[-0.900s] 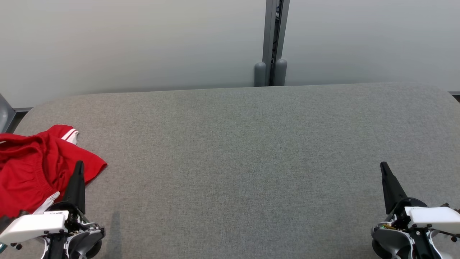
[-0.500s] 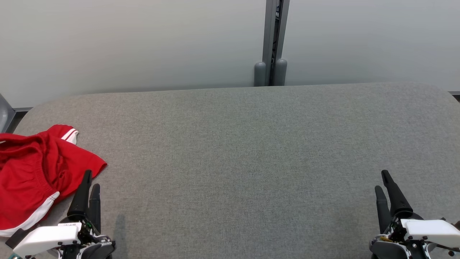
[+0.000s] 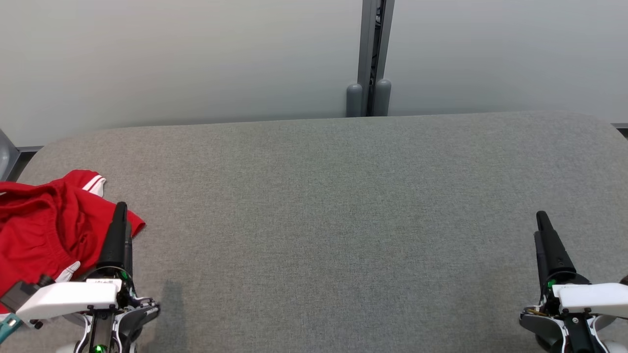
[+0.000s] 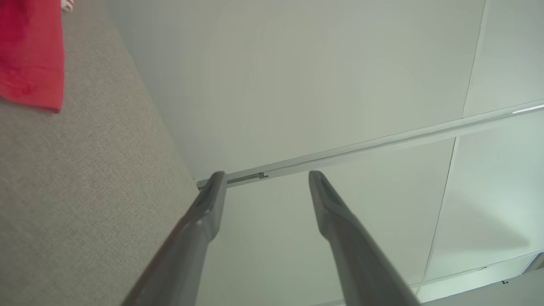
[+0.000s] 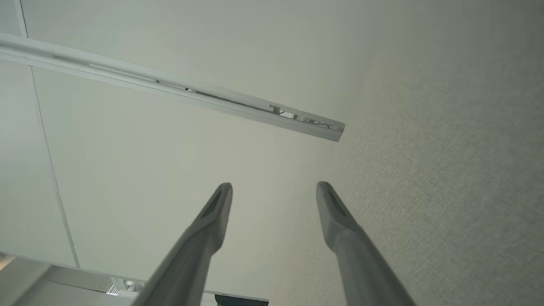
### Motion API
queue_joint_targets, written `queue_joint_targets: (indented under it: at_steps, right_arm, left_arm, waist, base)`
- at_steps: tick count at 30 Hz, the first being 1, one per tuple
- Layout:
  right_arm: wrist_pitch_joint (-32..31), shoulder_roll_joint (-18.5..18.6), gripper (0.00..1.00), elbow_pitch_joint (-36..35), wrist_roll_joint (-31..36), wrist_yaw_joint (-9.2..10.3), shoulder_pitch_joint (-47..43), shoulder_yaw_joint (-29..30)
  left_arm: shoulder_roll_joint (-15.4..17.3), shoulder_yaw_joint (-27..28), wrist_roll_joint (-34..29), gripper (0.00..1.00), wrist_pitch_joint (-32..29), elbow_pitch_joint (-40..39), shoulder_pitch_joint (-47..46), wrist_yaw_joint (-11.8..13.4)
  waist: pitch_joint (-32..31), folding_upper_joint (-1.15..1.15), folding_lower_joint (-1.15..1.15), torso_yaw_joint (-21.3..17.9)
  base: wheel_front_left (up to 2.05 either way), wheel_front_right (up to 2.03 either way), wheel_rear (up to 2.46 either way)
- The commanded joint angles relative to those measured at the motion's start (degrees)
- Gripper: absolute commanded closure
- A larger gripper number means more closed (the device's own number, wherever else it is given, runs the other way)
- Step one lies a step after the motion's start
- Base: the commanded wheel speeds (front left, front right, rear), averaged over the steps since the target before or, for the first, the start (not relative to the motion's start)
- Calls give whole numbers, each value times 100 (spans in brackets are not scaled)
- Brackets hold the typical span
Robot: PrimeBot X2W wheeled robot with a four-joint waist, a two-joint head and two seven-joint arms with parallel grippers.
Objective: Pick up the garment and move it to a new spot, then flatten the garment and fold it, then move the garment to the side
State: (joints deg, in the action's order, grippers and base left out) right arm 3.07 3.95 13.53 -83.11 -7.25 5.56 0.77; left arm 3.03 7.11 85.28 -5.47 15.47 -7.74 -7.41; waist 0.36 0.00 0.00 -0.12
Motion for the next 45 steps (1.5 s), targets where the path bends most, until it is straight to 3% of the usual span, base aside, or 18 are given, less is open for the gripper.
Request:
queue_joint_targets:
  at_steps: [1, 28, 45]
  right_arm:
    - [72, 100, 0, -199, 376, -20, 196, 26]
    - [476, 456, 0, -1057, 3577, -26, 216, -241]
    - [692, 496, 0, -624, 5270, -30, 49, -363]
  left_arm:
    - [81, -10, -329, 0, 91, -203, -277, -3]
    - [317, -661, -3497, 0, 784, -760, -321, 2]
    - [468, -954, -4967, 0, 1172, -466, -8, 156]
  waist:
    - [2, 0, 0, -4]
    - [-29, 0, 0, -45]
    - [-88, 0, 0, -75]
  base:
    - [0, 0, 0]
    - [0, 0, 0]
    - [0, 0, 0]
